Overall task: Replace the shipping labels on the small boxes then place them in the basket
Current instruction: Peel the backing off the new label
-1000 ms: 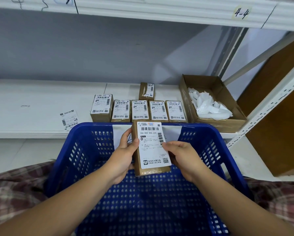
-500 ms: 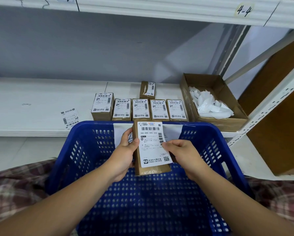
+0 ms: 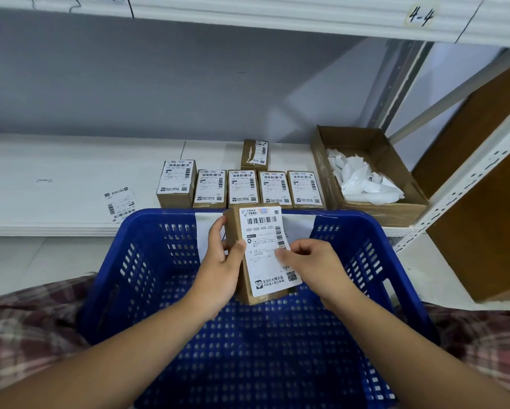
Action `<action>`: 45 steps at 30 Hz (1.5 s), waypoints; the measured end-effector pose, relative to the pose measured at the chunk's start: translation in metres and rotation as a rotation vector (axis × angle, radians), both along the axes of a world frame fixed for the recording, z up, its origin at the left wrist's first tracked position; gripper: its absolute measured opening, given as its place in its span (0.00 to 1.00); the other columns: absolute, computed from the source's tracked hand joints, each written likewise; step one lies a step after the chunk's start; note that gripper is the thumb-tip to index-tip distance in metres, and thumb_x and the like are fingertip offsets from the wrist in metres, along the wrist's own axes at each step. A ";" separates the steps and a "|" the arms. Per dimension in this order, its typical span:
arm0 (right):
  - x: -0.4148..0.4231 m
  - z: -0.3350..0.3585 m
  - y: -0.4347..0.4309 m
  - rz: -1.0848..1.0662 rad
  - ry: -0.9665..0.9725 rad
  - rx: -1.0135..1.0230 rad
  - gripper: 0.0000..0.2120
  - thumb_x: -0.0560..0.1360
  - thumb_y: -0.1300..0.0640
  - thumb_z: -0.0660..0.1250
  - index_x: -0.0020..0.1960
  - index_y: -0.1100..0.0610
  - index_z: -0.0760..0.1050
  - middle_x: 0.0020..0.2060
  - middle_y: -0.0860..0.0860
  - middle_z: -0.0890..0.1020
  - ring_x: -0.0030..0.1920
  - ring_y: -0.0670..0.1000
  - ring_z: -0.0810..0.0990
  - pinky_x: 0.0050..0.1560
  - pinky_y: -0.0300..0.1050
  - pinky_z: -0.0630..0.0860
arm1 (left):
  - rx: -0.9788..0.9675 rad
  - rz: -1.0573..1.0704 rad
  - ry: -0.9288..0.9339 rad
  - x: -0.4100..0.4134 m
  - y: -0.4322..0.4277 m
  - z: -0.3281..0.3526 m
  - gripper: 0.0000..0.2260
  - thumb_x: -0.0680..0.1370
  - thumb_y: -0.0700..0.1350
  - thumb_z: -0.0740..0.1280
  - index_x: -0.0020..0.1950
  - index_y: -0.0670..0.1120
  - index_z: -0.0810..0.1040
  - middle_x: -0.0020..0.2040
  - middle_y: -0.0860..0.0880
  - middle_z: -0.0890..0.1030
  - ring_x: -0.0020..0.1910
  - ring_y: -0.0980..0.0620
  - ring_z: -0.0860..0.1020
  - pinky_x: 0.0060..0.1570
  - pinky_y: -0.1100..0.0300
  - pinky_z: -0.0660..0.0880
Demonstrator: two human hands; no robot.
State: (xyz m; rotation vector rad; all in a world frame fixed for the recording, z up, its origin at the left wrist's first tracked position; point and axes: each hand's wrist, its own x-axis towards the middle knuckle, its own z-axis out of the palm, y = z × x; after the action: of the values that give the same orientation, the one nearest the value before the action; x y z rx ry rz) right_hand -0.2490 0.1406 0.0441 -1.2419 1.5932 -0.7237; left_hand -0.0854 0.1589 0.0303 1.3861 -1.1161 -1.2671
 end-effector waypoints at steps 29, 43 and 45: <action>-0.005 0.003 -0.004 0.242 -0.356 -0.193 0.17 0.73 0.62 0.70 0.51 0.41 0.82 0.66 0.49 0.74 0.66 0.50 0.74 0.66 0.57 0.73 | 0.115 -0.020 0.220 0.010 -0.007 0.006 0.12 0.82 0.48 0.58 0.59 0.64 0.72 0.54 0.53 0.83 0.57 0.50 0.79 0.62 0.41 0.72; -0.010 0.009 -0.005 0.226 -0.443 -0.172 0.31 0.76 0.64 0.68 0.67 0.35 0.63 0.61 0.41 0.76 0.58 0.46 0.81 0.51 0.42 0.81 | 0.204 -0.141 0.243 0.010 -0.001 0.011 0.13 0.80 0.51 0.61 0.63 0.61 0.68 0.51 0.51 0.84 0.54 0.47 0.81 0.61 0.39 0.70; -0.009 0.005 -0.004 0.229 -0.420 -0.179 0.34 0.76 0.62 0.69 0.71 0.36 0.59 0.62 0.40 0.74 0.57 0.44 0.81 0.51 0.42 0.81 | 0.199 -0.216 0.227 0.010 0.001 0.011 0.26 0.73 0.51 0.68 0.68 0.61 0.62 0.53 0.52 0.83 0.53 0.51 0.82 0.56 0.46 0.77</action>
State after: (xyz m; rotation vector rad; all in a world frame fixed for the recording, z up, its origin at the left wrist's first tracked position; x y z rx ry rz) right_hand -0.2578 0.1368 0.0495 -1.2746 1.0453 -0.9238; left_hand -0.0751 0.1599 0.0411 1.2499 -1.0233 -1.6851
